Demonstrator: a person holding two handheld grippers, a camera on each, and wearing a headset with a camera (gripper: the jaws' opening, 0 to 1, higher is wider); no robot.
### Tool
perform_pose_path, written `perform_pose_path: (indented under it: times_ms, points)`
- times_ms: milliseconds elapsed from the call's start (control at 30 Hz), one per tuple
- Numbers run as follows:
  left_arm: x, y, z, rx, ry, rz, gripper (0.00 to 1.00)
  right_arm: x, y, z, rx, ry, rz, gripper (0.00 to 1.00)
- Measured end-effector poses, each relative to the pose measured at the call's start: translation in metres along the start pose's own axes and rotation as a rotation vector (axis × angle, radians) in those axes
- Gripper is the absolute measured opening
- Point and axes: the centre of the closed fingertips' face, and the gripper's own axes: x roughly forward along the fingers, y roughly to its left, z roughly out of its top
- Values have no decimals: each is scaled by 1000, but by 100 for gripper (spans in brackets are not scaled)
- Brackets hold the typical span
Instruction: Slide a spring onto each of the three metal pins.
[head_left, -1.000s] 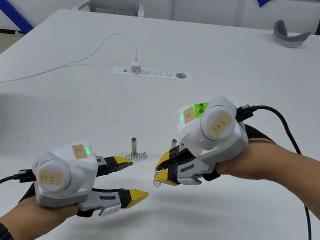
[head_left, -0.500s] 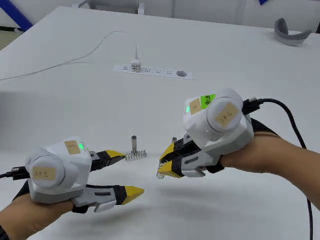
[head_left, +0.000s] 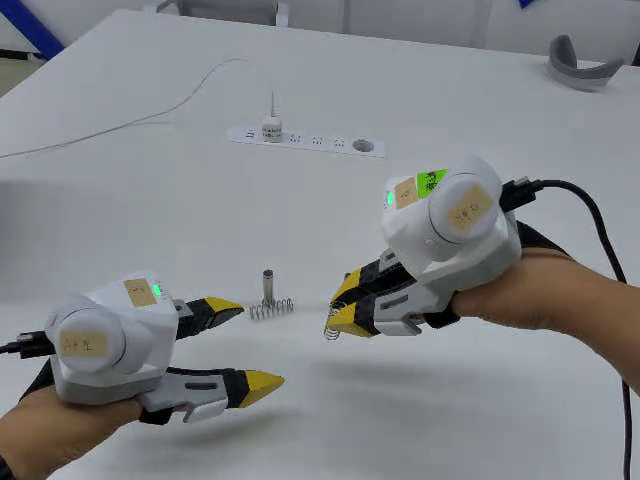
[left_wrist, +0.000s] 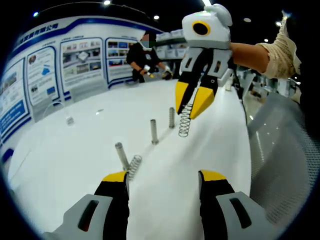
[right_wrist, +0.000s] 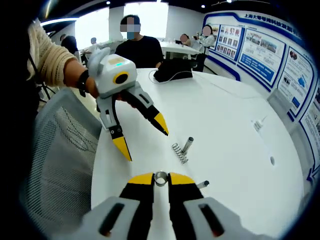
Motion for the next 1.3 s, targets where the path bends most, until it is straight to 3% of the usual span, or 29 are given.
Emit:
perform_pose_path:
  times_ms: [667, 1300]
  points:
    - [-1, 2, 0, -3, 0, 5, 57, -22, -42, 3, 37, -13, -90, 12]
    - [-3, 1, -2, -6, 8, 6, 56, -17, -69, 4, 63, -9, -129, 12]
